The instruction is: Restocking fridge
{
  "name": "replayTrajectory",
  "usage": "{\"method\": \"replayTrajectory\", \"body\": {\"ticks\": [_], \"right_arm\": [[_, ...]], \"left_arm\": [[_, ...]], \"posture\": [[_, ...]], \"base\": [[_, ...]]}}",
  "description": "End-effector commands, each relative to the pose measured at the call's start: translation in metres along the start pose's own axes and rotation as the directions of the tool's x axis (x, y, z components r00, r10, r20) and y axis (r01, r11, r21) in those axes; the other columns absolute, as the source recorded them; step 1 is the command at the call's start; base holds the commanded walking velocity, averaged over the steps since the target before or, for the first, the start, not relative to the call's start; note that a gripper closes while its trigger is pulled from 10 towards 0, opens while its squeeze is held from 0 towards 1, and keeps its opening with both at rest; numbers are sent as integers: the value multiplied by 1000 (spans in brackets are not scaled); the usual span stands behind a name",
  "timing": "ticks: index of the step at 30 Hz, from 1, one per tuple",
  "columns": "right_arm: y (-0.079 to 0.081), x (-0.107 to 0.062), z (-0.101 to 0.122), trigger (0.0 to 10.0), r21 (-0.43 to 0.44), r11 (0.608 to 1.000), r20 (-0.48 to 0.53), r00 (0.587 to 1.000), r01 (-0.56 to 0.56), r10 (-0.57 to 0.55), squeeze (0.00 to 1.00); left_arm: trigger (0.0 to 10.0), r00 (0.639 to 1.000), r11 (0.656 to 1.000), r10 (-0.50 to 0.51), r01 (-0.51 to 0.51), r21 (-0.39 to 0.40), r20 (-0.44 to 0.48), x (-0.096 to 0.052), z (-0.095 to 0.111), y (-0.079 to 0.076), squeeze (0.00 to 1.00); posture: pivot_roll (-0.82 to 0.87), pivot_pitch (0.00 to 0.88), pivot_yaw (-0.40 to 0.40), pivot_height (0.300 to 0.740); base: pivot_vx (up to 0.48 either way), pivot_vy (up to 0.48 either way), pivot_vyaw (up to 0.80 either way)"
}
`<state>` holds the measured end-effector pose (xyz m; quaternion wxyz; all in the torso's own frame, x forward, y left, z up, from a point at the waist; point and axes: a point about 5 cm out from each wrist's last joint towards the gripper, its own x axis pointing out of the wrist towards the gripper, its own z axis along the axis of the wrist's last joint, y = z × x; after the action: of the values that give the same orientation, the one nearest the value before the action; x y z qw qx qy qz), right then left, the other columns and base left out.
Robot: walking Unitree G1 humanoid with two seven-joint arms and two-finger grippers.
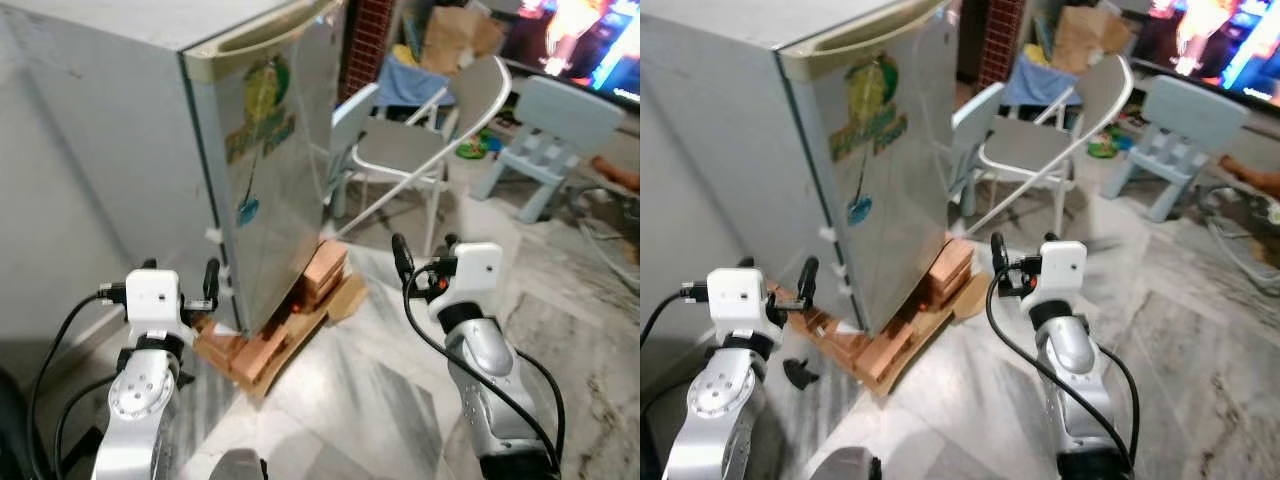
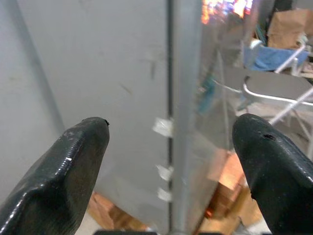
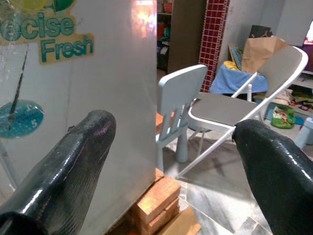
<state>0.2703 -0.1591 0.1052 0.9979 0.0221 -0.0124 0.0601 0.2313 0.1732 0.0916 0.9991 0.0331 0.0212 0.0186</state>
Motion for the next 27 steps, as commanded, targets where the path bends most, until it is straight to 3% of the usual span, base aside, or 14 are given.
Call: {"method": "replayTrajectory", "body": {"ticks": [1,8,15,27], "right_arm": [[-6,-1,-1,10000,0,1000,-9,1000,18,-18,0],[-4,1,-3,10000,0,1000,-16,1000,9,-9,0],[-3,1,-3,10000,0,1000,-15,1000,8,-8,0],[-2,3,3,10000,-27,1000,8,1000,-7,8,0]], "left_arm": [[10000,1000,1000,-5,5,6,-3,-1,0,-1,0],[10000,1000,1000,-20,20,0,-11,-1,-1,-2,0],[10000,999,999,-40,40,5,-14,-2,-3,-3,0],[10000,997,997,-77,77,9,-2,-1,-2,-9,0]], "posture": [[152,0,-76,740],[158,0,-77,740],[159,0,-74,740],[148,0,-78,740]], "base": [[0,0,0],[0,0,0],[0,455,-669],[0,444,0]]}}
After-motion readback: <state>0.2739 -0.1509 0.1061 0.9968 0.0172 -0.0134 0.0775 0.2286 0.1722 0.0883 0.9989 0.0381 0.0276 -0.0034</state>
